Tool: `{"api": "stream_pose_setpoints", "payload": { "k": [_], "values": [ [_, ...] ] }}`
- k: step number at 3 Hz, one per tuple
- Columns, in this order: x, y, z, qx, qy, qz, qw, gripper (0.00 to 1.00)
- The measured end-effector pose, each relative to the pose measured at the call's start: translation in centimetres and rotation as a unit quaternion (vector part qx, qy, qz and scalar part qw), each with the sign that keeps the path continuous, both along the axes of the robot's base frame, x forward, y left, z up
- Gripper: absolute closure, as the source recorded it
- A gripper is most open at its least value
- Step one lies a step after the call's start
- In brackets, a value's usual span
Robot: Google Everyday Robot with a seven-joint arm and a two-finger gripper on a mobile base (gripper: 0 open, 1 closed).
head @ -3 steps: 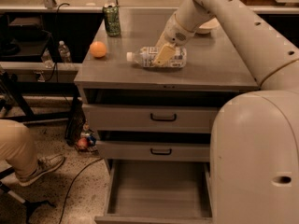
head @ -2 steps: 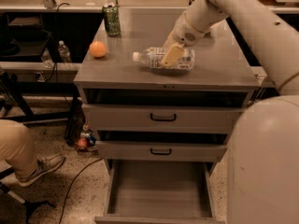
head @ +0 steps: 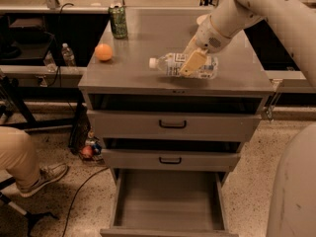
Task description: Place blue plastic bottle into bottom drawer
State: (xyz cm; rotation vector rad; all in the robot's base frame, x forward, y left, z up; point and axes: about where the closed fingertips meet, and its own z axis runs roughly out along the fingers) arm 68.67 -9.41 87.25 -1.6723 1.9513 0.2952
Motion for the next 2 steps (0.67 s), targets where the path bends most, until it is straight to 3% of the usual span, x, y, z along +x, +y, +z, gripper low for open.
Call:
{"api": "stream_pose_setpoints", "payload": {
  "k": [2],
  "values": [
    [-5.3, -0.4, 0.3, -0.010, 0.006, 0.018, 0.9998, 1.00]
  ]
}}
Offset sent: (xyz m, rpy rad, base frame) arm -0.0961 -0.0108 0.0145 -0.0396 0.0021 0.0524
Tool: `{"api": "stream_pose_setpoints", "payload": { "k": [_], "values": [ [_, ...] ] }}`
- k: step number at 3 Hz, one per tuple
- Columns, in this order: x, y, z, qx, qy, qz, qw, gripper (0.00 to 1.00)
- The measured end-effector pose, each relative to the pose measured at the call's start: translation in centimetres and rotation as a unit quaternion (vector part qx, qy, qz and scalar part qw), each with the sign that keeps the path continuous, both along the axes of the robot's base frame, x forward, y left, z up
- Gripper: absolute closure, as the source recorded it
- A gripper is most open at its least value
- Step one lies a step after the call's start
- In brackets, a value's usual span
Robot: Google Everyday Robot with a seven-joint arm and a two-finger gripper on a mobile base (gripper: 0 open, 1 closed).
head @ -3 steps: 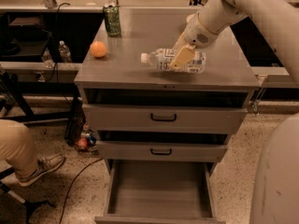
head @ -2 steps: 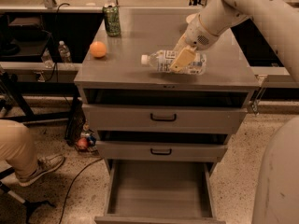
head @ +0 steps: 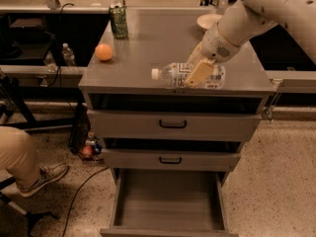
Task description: Place blue plastic bottle into bottom drawer
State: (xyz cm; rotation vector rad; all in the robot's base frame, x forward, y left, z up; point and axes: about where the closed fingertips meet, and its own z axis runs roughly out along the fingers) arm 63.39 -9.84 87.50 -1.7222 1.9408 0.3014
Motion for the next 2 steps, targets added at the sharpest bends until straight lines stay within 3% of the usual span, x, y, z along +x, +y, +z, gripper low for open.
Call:
{"api": "stream_pose_setpoints", "payload": {
  "k": [1, 2],
  "values": [
    [-3.8, -0.2, -1.3, -0.003, 0.016, -0.001, 0.9999, 1.00],
    [-5.9, -0.3, -3.9, -0.001, 0.040, -0.006, 0.9992, 1.00]
  ]
}}
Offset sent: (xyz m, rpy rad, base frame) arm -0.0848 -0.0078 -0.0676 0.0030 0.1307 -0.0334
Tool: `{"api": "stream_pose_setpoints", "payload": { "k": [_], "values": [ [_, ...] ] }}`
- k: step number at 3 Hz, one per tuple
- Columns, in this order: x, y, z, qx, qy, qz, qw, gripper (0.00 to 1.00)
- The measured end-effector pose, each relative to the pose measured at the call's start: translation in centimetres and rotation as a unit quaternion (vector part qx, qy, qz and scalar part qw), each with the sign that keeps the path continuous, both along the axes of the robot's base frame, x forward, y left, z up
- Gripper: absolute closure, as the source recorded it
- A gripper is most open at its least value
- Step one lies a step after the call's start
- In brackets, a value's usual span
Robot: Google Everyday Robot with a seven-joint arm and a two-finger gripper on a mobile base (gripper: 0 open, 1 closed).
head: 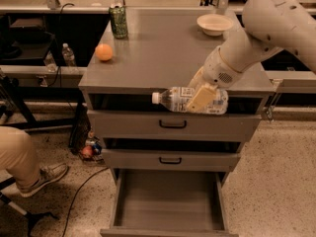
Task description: Place blue plastic bottle into bottom drawer
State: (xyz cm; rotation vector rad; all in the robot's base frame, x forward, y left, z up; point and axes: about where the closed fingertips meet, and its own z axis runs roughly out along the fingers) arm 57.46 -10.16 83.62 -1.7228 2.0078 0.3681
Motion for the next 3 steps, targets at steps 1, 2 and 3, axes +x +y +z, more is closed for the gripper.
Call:
{"api": "stream_pose_setpoints", "payload": {
  "k": [1, 2, 3],
  "values": [
    [-1.8, -0.3, -3.5, 0.018, 0.028, -0.023, 0.9992, 1.00],
    [-3.5, -1.2, -8.6, 0.041, 0.070, -0.059, 0.9950, 1.00],
    [-3.5, -1.2, -8.6, 0.041, 0.070, -0.059, 0.9950, 1.00]
  ]
}}
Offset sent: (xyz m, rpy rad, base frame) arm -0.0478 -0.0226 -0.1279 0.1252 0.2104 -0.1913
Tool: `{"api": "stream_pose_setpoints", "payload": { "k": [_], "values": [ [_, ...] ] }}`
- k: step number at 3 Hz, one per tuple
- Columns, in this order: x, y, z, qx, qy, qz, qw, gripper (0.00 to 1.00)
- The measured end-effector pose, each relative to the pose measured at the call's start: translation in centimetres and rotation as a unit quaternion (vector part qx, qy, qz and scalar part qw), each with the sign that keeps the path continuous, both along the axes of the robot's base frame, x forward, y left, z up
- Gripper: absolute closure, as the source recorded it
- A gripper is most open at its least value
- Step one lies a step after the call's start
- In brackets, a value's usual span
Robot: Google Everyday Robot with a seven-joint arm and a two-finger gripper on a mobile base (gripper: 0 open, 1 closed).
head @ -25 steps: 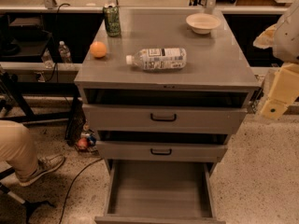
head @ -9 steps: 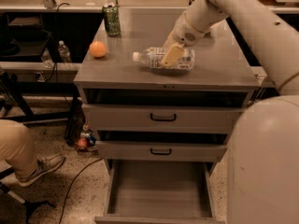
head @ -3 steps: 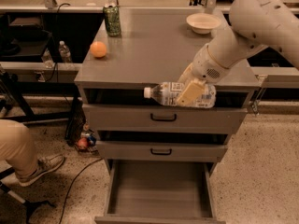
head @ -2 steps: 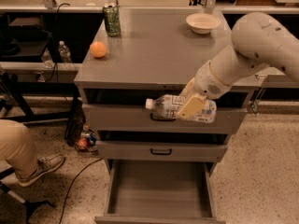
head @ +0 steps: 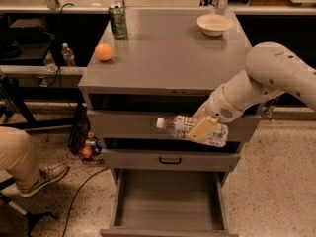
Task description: Place blue plastic bottle into bottom drawer
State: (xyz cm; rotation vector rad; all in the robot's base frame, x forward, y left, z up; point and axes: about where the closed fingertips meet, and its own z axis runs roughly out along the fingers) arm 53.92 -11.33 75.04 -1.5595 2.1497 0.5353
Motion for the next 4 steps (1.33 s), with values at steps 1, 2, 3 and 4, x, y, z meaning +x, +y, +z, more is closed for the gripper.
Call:
{"api": "stream_pose_setpoints", "payload": {
  "k": [1, 2, 3, 4],
  "values": [
    [-1.3, -0.2, -4.1, -0.001, 0.025, -0.002, 0.9997, 1.00],
    [-2.7, -0.3, -8.0, -0.001, 0.039, -0.004, 0.9992, 1.00],
    [-3.8, 0.1, -12.6, 0.026, 0.047, -0.019, 0.9984, 1.00],
    [-4.3, 1.3, -17.8, 0.071, 0.057, -0.036, 0.9952, 1.00]
  ]
}}
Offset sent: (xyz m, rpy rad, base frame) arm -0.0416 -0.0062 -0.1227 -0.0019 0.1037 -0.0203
